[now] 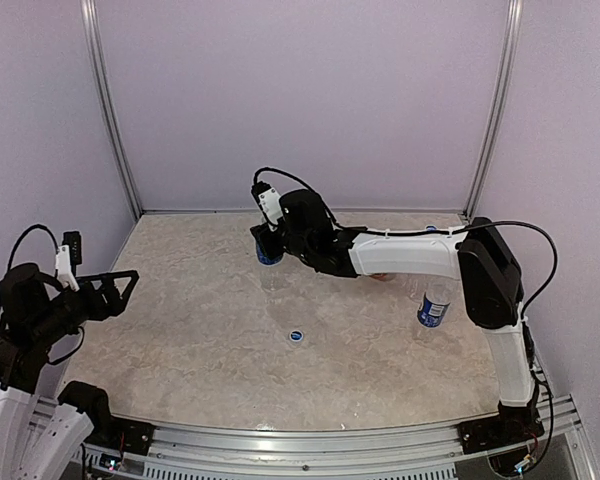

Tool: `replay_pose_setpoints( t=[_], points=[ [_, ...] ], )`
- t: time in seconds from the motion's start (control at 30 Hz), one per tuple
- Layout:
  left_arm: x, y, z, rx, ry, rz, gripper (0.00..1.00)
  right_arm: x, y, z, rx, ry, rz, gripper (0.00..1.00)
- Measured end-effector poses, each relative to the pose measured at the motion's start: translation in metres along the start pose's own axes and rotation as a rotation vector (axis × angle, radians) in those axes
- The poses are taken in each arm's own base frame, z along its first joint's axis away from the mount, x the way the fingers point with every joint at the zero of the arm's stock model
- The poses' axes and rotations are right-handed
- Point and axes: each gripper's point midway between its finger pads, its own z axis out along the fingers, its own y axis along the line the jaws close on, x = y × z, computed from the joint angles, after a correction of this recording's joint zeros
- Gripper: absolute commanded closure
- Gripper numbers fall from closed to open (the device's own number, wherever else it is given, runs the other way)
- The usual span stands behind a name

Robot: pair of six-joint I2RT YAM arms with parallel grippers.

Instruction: Unscrew the bottle caps

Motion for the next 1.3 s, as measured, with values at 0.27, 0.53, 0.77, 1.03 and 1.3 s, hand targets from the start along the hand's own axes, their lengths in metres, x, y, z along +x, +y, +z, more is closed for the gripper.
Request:
replay_pose_setpoints(
  t=[0.27,0.53,0.77,1.03,1.3],
  points=[
    [-0.001,0.001,-0.001,0.006,-0.015,-0.005,0.01,-0.001,0.004,-0.001,-0.023,0.021,-0.01,0.01],
    [0.0,-0.001,0.0,0.017,-0.014,-0.006,0.01,-0.04,-0.008,-0.016,0.003,0.026,-0.031,0.01],
    [-0.006,-0.001,-0.006,0.018,-0.058,0.001,0.01,-0.092,-0.087,-0.083,0.13,0.074,0.062,0.01],
    [-0.012,-0.004,-0.016,0.026,-0.12,0.014,0.01,-0.027,-0.237,-0.112,0.353,0.411,0.173,0.01],
    [-0.01,-0.003,-0.014,0.026,-0.12,0.011,0.01,0.122,-0.241,-0.101,0.268,0.88,0.182,0.05]
  ],
)
